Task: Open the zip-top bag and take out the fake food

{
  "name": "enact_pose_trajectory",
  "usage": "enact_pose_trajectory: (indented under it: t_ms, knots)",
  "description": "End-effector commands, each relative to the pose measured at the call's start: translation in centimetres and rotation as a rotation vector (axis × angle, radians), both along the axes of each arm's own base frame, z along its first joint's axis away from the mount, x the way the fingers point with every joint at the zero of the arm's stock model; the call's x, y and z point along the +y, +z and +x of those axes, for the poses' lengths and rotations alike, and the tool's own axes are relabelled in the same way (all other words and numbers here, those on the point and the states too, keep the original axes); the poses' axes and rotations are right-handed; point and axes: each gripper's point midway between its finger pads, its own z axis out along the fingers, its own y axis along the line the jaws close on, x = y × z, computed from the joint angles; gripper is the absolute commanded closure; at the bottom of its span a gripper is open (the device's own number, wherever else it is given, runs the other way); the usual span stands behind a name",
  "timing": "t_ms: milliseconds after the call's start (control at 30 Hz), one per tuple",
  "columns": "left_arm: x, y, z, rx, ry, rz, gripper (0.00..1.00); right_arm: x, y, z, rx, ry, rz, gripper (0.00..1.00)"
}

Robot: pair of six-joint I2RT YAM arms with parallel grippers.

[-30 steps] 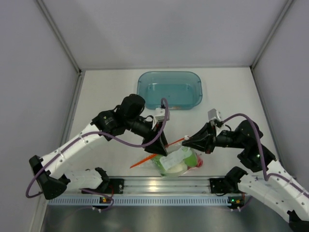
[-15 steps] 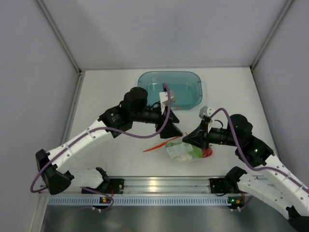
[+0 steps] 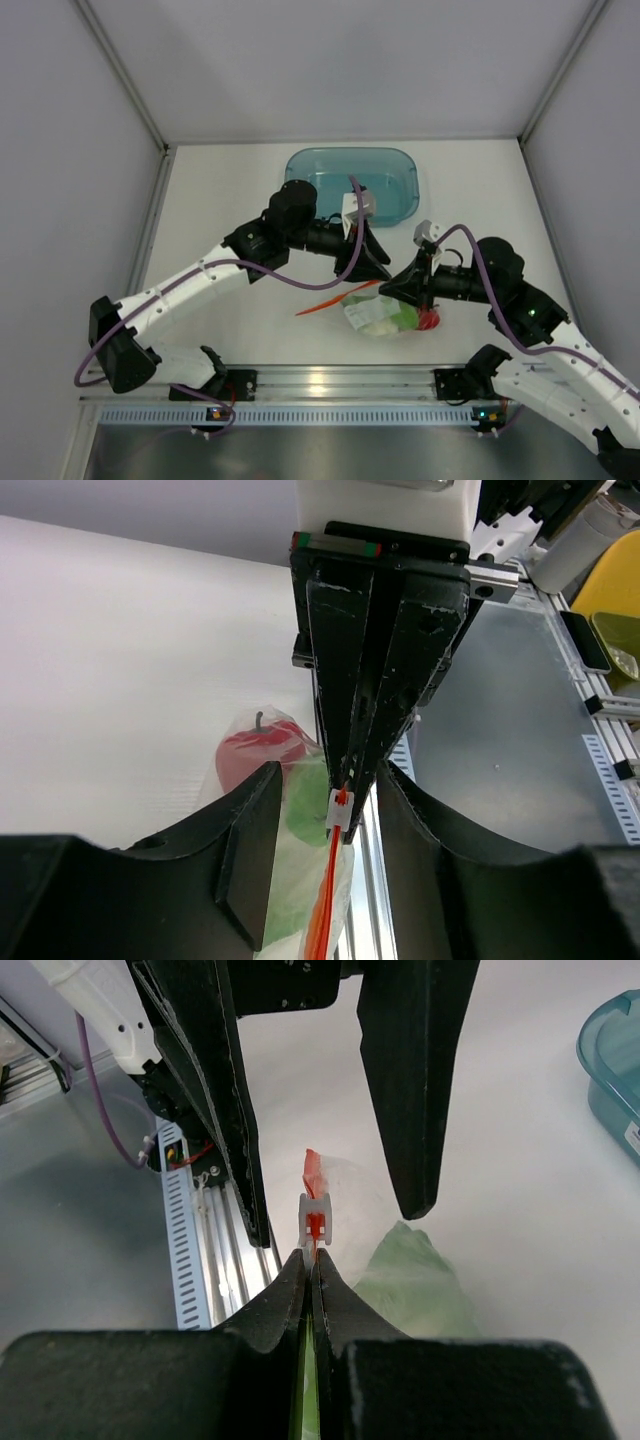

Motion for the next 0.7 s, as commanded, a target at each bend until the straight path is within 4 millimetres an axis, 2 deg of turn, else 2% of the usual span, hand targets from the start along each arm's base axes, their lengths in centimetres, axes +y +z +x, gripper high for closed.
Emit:
enact_pose_trajectory:
  t_ms: [0,133,167,233,267,333,367,400,467,667]
  knots:
    - [-0.1,1.1,-0.9,-0.058,-0.068,-0.062,0.52,0.2,4.1,-0.4,-0.110,0.023,0.085,1.00]
    - [0.0,0.2,-1.7,-0.038,-0.120,-0.051,0.58,0.2,4.3,-0.4,-0.113,0.016,0.087,1.00]
    - [0.0,-0.2,-1.7,-0.031,-0.119,-0.043,0.62,0.2,4.3,-0.2,-0.114,0.010,0.088,1.00]
    - [0.0,-0.5,-1.7,-0.026,-0.120,-0.039,0.63,0.2,4.3,-0.1,-0.116,0.007,0.088,1.00]
    - [0.1,-0.5,-1.8,-0.026,-0.122,-0.038,0.69,0.2,4.3,-0.1,-0.116,0.007,0.088,1.00]
    - [0.0,-0.6,-1.8,-0.024,-0.123,-0.037,0.76,0.2,4.2,0.0,-0.115,-0.001,0.086,1.00]
    - [0.1,-0.7,-1.8,-0.026,-0.122,-0.036,0.84,0.2,4.2,0.0,-0.114,-0.001,0.087,1.00]
    - [0.1,-0.6,-1.8,-0.029,-0.122,-0.037,0.87,0.2,4.4,0.0,-0.116,-0.003,0.090,1.00]
    - [0.2,-0.6,-1.8,-0.039,-0.119,-0.040,1.00,0.1,4.4,0.3,-0.117,-0.022,0.091,1.00]
    - [0.8,-1.5,-1.5,-0.075,-0.086,-0.018,1.00,-0.9,5.2,0.8,-0.139,-0.093,0.100,1.00]
